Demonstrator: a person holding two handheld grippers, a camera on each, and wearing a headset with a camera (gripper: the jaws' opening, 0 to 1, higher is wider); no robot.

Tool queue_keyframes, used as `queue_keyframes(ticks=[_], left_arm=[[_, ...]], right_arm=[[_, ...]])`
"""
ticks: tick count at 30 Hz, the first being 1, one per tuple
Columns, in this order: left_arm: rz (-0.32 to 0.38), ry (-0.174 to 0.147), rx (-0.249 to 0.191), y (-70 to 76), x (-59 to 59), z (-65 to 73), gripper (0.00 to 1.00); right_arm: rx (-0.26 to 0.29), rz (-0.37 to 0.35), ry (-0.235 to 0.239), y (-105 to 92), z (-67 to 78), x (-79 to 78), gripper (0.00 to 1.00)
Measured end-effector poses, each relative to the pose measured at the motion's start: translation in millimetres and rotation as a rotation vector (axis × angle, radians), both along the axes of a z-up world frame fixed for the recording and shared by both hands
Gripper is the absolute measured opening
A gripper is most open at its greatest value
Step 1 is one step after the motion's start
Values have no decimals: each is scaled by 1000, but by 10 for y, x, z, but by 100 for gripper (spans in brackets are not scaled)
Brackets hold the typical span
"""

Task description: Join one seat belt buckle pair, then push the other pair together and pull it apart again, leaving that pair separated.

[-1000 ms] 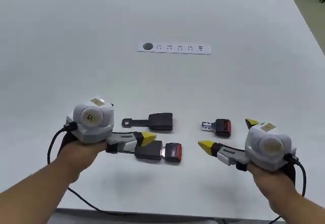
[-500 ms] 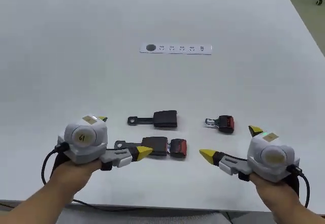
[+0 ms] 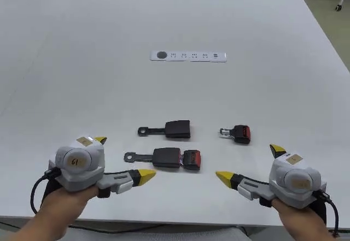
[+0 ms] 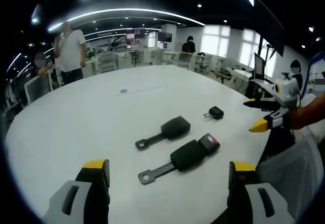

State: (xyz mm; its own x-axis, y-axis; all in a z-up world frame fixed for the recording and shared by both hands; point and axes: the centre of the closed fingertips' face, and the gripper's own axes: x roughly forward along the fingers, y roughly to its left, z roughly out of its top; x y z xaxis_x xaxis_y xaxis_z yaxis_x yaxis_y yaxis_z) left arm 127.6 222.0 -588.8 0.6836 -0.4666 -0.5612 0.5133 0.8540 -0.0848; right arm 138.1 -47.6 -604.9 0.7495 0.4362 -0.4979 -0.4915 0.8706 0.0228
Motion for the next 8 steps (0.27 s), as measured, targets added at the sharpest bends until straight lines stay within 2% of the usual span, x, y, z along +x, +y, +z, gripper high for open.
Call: queue_keyframes(ticks=[8], left_arm=[[23, -4, -9, 106, -101, 17, 100]], right_arm=[[-6, -8, -6, -17, 31, -33, 100]])
